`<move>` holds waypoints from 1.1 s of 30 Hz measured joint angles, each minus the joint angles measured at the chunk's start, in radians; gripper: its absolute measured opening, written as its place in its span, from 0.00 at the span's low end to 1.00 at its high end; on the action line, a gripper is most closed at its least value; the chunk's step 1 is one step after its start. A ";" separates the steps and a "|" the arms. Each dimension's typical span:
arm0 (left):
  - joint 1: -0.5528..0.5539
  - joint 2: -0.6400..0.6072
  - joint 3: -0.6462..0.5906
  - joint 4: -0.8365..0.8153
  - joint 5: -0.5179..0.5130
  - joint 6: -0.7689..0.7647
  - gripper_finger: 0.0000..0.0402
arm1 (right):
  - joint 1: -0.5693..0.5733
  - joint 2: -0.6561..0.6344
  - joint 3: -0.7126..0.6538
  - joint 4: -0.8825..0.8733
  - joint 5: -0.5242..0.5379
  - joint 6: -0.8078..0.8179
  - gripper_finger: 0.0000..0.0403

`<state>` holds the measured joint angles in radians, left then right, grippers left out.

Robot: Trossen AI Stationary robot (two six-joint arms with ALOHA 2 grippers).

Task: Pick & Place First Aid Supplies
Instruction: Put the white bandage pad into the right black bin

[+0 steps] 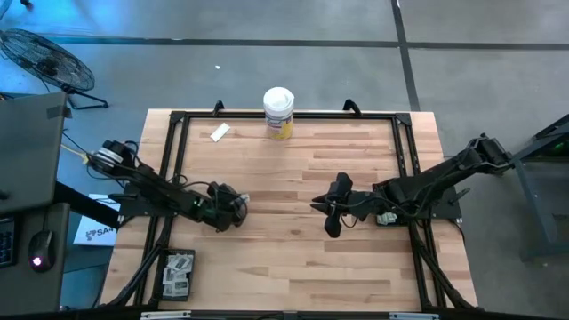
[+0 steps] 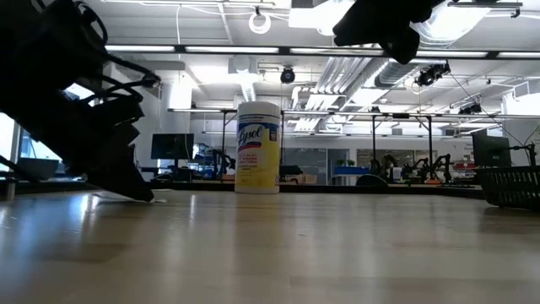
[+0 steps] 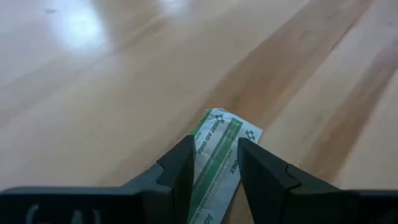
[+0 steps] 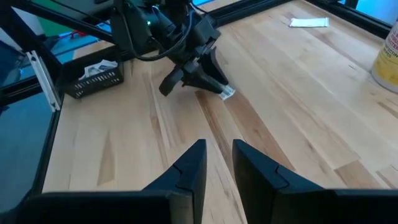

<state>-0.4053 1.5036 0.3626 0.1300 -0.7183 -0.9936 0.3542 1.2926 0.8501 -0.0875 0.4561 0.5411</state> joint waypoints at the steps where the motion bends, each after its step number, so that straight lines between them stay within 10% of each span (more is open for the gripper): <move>1: 0.000 0.010 0.009 0.007 0.003 0.006 0.30 | 0.000 0.001 0.000 0.000 -0.004 0.000 0.18; 15: 0.102 0.209 0.188 0.027 0.039 0.088 0.30 | -0.001 0.132 0.000 0.025 -0.063 -0.021 0.18; 33: 0.124 0.471 0.395 0.482 0.266 0.470 0.30 | -0.001 0.205 0.001 -0.024 -0.035 -0.156 0.18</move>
<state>-0.2813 1.9742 0.7577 0.6124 -0.4521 -0.5237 0.3531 1.4973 0.8509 -0.1119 0.4215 0.3848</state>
